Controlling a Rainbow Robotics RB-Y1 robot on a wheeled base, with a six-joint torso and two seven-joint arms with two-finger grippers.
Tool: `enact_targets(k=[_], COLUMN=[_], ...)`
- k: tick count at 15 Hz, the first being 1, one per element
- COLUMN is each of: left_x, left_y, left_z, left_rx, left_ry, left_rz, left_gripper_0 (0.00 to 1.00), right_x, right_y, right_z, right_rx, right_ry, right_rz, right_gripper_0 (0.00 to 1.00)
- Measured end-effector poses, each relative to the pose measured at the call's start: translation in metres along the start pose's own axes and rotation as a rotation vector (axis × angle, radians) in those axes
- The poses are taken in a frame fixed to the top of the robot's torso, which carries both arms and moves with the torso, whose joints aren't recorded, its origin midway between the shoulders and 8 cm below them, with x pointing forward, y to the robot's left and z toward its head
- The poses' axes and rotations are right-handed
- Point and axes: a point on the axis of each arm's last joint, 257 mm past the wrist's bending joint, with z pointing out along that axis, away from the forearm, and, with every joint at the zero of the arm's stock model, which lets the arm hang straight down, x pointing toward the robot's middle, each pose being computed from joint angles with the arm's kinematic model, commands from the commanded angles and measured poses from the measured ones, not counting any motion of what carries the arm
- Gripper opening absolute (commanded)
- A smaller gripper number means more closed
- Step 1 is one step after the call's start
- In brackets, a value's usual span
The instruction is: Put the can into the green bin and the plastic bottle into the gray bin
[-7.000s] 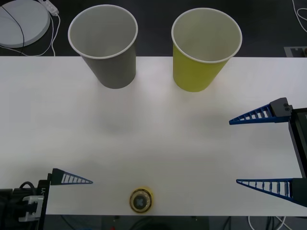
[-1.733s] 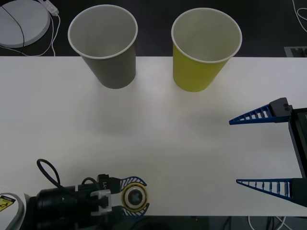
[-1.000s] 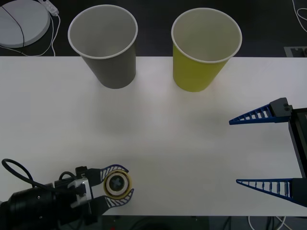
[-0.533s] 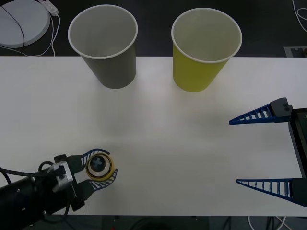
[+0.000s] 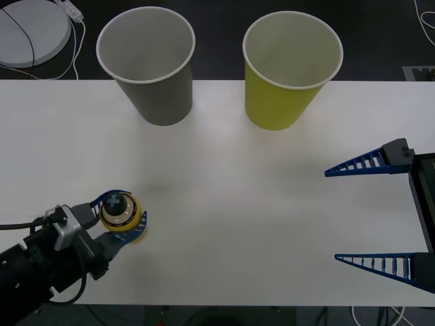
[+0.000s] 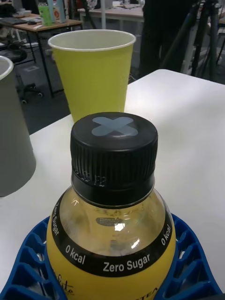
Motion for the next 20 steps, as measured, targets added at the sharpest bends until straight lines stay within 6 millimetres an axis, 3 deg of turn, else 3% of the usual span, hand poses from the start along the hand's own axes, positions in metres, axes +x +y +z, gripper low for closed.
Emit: enact_targets(k=[12, 20], left_x=[0.002, -0.018], left_y=[0.067, 0.114], left_z=[-0.031, -0.048], left_rx=[-0.082, -0.171], left_ry=[0.122, 0.172], left_rz=[-0.099, -0.124], left_gripper_0=[0.0, 0.0], right_x=[0.0, 0.0], right_y=[0.0, 0.0], right_z=[0.0, 0.0], right_rx=[0.0, 0.0], right_ry=[0.0, 0.0], right_rz=[0.0, 0.0], right_gripper_0=[1.0, 1.0])
